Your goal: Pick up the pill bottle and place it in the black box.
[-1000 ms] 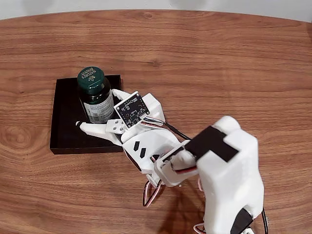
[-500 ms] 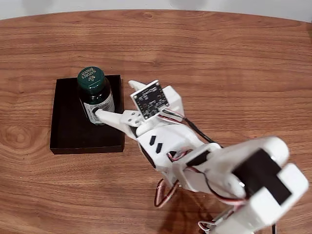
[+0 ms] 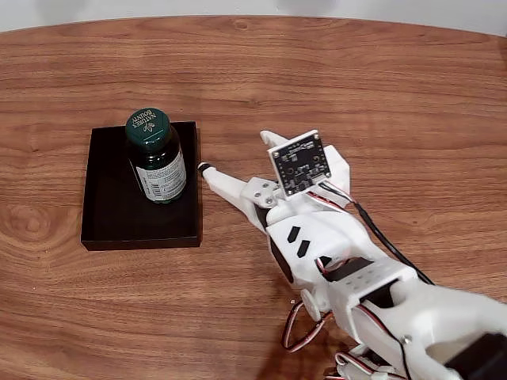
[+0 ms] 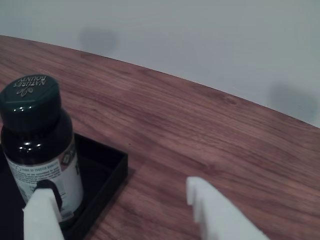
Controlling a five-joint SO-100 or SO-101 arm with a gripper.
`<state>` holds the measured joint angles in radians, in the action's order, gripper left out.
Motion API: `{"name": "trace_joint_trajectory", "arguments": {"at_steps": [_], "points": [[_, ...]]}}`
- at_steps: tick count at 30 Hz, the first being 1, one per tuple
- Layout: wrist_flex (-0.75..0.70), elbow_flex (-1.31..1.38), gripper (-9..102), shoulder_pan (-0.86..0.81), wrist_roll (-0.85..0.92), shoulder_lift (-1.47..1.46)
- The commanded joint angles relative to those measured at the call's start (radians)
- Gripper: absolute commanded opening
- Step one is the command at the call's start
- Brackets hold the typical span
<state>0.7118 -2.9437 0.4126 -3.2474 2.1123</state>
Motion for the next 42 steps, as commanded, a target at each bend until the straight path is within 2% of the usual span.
{"name": "trace_joint_trajectory", "arguments": {"at_steps": [1, 9, 14, 23, 29, 37, 42], "points": [[-0.048, -0.005, 29, -0.023, 0.018, 0.141], [-0.187, -0.067, 28, -0.06, 0.041, 0.278], [-0.325, -0.069, 28, -0.121, 0.086, 0.353], [-0.663, -0.072, 23, -0.252, 0.175, 0.469], [-0.873, -0.074, 16, -0.282, 0.196, 0.551], [-1.299, -0.084, 7, -0.287, 0.267, 0.79], [-1.496, -0.084, 4, -0.293, 0.331, 0.923]]}}
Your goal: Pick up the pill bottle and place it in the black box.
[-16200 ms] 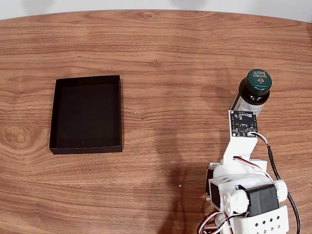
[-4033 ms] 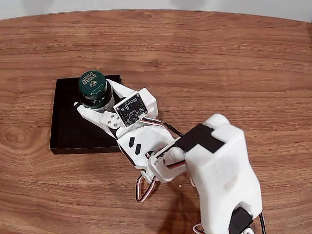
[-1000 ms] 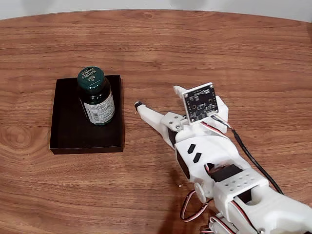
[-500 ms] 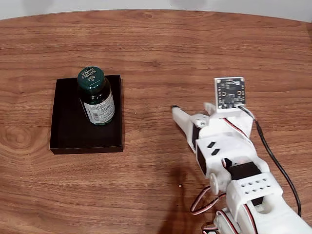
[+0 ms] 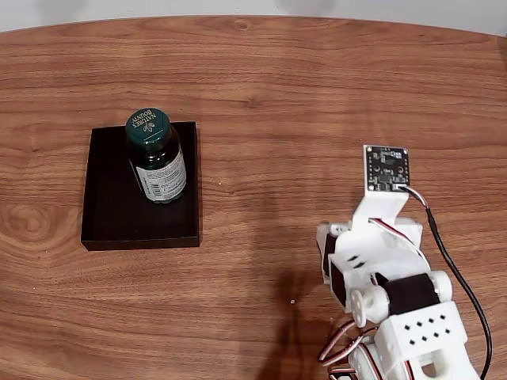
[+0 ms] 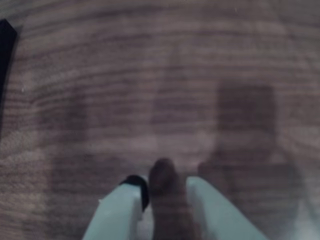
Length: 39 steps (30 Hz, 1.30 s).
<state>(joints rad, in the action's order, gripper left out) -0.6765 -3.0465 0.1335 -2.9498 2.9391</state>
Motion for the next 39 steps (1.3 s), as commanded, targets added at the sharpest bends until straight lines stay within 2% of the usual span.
{"name": "trace_joint_trajectory", "arguments": {"at_steps": [1, 9, 22, 29, 39], "points": [[-0.135, 0.018, 3, -0.014, 0.049, 0.118], [-0.301, 0.018, 2, -0.041, 0.141, 0.222], [-0.417, 0.017, 2, -0.049, 0.278, 0.299], [-0.549, 0.017, 4, -0.02, 0.272, 0.37], [-0.607, 0.017, 4, 0.002, 0.275, 0.391]]}}
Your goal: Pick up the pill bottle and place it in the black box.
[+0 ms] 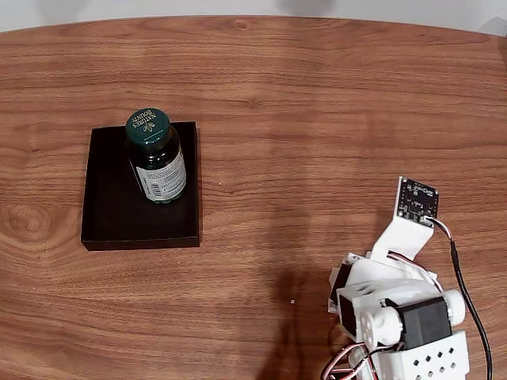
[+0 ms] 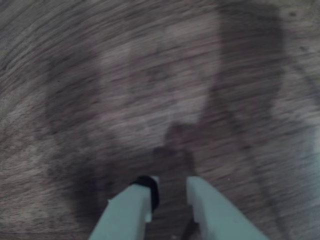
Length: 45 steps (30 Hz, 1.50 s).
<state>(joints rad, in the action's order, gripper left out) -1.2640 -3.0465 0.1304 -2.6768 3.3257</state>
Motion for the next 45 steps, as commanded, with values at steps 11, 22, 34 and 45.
{"name": "trace_joint_trajectory", "arguments": {"at_steps": [11, 22, 34, 45], "points": [[-0.167, 0.017, 4, -0.005, -0.201, 0.011], [-0.232, 0.017, 4, 0.034, -0.284, 0.011], [-0.233, 0.017, 4, 0.023, -0.288, 0.011], [-0.233, 0.017, 4, 0.023, -0.288, 0.011]]}}
